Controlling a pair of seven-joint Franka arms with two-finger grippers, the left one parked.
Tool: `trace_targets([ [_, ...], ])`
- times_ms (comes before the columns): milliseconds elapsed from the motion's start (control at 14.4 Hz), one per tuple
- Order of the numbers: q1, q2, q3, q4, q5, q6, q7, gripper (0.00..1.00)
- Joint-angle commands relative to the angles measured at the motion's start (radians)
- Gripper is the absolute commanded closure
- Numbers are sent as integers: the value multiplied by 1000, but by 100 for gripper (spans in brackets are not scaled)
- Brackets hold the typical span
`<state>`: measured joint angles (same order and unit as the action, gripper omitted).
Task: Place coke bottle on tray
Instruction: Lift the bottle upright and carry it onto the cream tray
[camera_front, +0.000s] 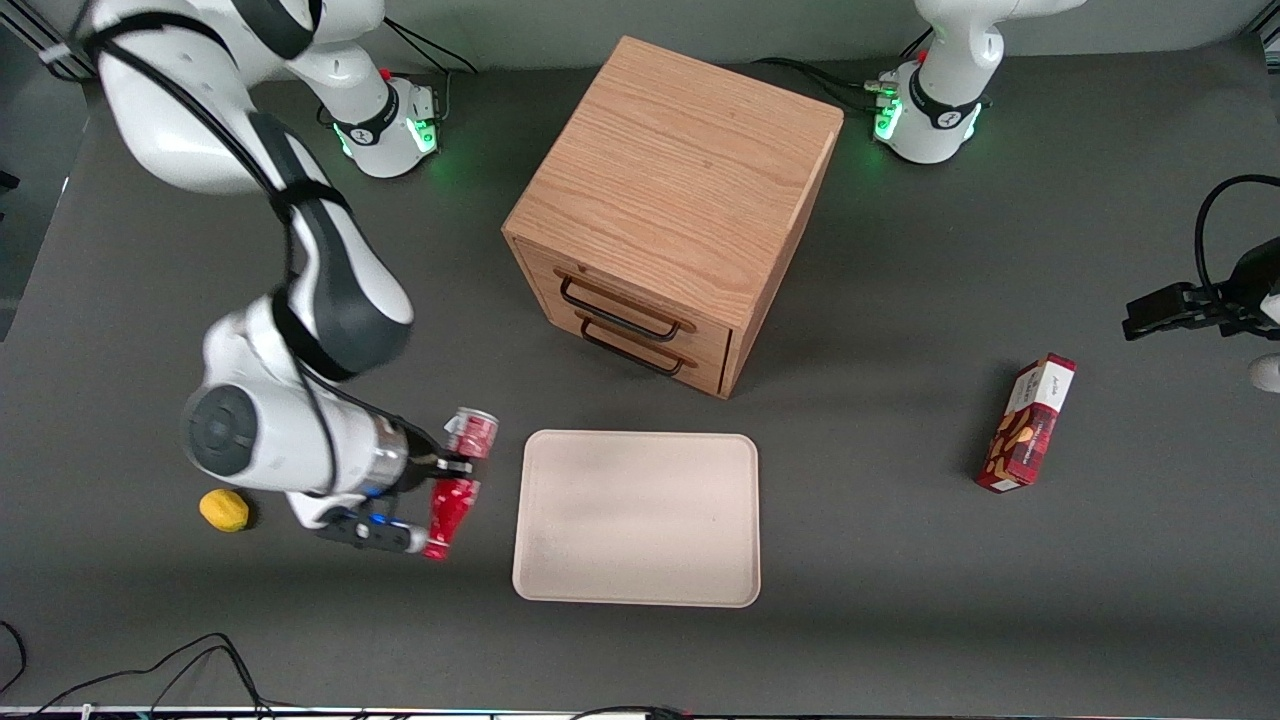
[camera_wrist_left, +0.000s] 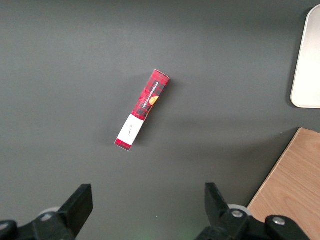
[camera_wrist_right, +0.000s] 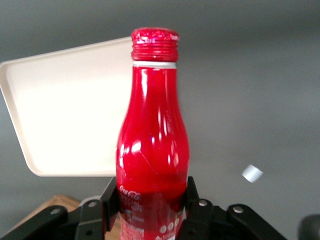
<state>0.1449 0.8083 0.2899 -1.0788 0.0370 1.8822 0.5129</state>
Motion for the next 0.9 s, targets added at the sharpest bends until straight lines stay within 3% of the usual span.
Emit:
trace_targets([
  [0, 25, 153, 9, 109, 3, 101, -8, 100],
  [209, 31, 241, 5, 108, -18, 207, -34, 100],
  [348, 36, 275, 3, 105, -78, 227, -137, 100],
  [835, 53, 295, 2, 102, -83, 270, -137, 100],
])
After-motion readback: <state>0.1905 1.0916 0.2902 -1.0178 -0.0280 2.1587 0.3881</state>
